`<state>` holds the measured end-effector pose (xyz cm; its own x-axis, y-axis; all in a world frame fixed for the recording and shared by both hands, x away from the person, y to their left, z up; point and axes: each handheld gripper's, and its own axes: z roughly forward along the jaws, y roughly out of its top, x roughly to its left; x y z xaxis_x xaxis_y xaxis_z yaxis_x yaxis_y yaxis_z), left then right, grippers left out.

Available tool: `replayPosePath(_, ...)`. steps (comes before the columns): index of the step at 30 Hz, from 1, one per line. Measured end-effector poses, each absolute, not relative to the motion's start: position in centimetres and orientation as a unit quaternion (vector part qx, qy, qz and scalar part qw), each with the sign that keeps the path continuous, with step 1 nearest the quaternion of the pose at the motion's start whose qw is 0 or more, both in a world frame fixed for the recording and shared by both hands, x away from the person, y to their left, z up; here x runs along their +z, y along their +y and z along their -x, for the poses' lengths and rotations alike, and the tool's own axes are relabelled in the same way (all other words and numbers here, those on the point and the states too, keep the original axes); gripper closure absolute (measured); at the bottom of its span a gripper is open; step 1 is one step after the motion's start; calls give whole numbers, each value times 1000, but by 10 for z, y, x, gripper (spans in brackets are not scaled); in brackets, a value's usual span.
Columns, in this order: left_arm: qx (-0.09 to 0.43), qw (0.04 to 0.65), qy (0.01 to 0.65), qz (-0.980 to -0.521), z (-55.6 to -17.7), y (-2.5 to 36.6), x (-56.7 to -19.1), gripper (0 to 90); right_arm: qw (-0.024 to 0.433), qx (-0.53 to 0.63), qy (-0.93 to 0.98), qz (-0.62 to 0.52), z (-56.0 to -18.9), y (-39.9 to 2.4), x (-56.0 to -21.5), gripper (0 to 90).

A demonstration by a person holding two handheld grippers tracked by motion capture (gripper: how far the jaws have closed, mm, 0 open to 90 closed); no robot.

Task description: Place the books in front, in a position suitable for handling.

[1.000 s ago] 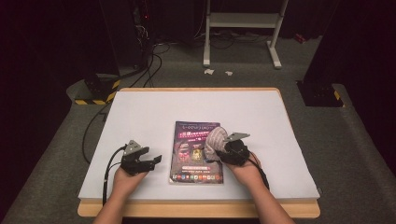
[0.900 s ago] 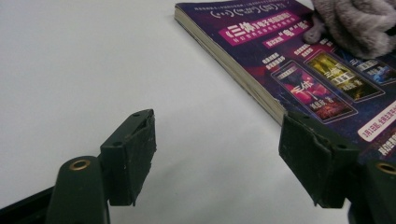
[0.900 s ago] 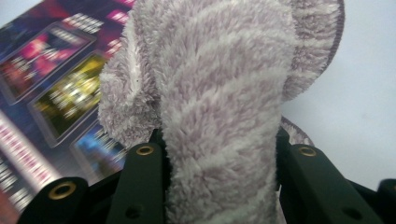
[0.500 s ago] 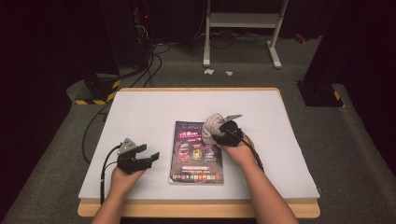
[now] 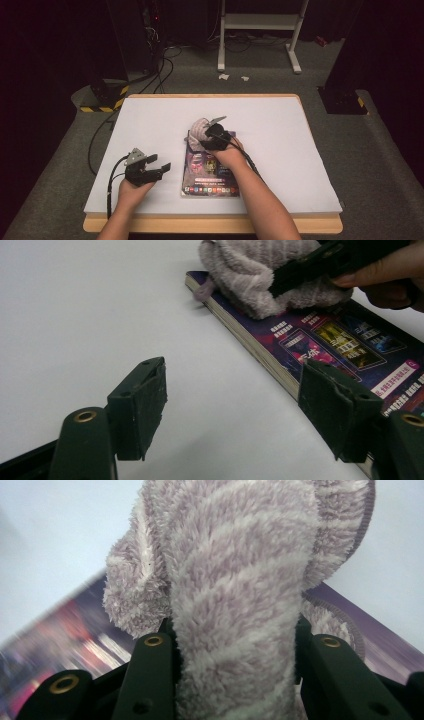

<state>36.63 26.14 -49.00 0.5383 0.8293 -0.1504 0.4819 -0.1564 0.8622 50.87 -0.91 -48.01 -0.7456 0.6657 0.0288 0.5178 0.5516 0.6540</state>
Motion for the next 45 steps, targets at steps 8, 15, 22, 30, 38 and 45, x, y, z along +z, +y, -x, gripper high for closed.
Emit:
replayPosePath(8, 173, 479, 443, -738, -366, 262, -490, 275, 111, 329, 884, -312, -508, 24, -479, 616)
replayPosePath(15, 171, 470, 443, -744, -365, 260, -491, 274, 109, 331, 880, -322, -512, 4, -479, 614)
replayPosePath(22, 170, 468, 447, -743, -366, 259, -492, 288, 127, 320, 873, -346, -516, -41, -479, 614)
replayPosePath(30, 190, 458, 440, -749, -365, 255, -492, 326, 142, 318, 854, -387, -517, -96, -479, 610)
replayPosePath(38, 192, 452, 433, -756, -366, 252, -493, 340, 143, 324, 844, -402, -514, -116, -482, 606)
replayPosePath(45, 189, 456, 429, -757, -365, 251, -493, 332, 149, 321, 845, -401, -515, -108, -481, 604)
